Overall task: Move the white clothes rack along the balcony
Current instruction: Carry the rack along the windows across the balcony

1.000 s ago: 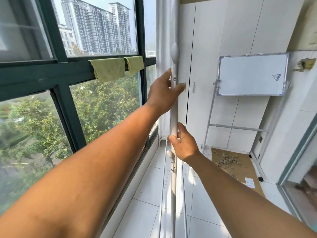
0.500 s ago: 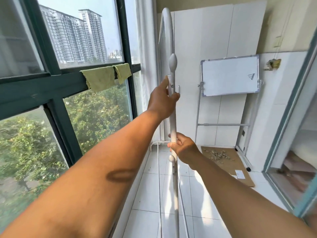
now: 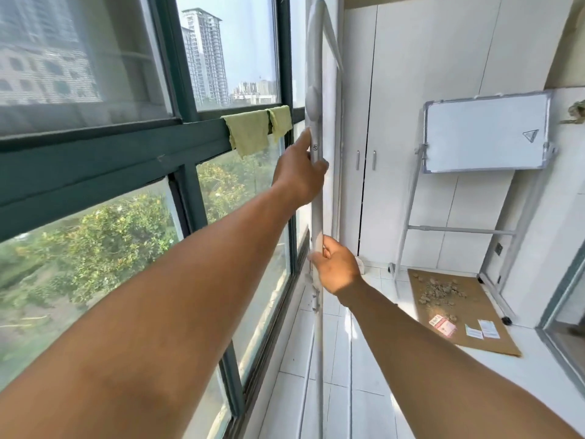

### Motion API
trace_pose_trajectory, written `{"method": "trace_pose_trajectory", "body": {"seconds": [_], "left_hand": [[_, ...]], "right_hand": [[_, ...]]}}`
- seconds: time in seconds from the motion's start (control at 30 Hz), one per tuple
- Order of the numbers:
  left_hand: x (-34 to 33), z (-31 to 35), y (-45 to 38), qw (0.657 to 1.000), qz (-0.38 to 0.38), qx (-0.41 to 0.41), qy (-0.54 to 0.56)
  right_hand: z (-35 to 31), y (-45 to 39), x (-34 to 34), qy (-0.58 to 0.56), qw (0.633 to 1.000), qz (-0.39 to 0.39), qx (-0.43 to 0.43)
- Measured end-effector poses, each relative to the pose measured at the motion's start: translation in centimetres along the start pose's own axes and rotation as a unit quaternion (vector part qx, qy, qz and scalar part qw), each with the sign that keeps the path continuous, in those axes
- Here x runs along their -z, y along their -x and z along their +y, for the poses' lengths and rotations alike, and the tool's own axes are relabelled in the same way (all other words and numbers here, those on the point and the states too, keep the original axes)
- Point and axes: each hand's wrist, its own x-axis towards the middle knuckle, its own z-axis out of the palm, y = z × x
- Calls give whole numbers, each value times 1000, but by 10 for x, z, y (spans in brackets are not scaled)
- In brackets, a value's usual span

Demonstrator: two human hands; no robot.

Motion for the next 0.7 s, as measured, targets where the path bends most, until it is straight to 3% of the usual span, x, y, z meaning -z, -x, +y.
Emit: {"method": "trace_pose_trajectory", "body": {"seconds": [0.4,0.7], "left_hand": [[60,-38,-10,999,27,36,-20],[63,-49,-15,999,24,20,-16]], "right_hand": [[-25,-16,-76,88,996,15,9],[-26,-16,-81,77,997,18,10]]}}
